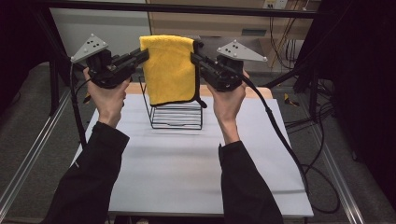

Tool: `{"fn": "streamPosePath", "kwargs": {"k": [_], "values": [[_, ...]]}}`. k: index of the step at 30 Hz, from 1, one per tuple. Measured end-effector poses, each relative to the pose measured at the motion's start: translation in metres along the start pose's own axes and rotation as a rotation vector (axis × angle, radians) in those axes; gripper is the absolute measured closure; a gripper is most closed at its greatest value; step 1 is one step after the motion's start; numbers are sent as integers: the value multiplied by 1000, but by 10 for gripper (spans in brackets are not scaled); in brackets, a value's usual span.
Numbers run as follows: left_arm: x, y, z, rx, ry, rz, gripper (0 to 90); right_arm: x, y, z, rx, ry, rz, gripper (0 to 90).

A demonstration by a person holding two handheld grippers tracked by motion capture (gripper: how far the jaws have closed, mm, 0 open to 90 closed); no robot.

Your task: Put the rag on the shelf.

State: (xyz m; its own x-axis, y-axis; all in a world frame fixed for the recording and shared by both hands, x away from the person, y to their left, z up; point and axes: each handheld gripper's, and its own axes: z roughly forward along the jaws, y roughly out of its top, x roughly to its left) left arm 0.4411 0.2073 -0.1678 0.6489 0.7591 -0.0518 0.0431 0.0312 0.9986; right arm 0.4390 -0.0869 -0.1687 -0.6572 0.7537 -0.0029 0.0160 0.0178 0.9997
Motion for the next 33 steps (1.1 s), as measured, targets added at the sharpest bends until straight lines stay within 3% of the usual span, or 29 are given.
{"fn": "streamPosePath", "kwargs": {"k": [5,19,33], "values": [[5,6,4,-7,6,23,825,-2,6,7,-5,-7,-7,829],[18,15,9,-84,15,4,825,-6,21,23,-54,-19,-5,829],[24,26,16,-116,31,1,826,-11,28,33,-95,-21,-24,829]]}}
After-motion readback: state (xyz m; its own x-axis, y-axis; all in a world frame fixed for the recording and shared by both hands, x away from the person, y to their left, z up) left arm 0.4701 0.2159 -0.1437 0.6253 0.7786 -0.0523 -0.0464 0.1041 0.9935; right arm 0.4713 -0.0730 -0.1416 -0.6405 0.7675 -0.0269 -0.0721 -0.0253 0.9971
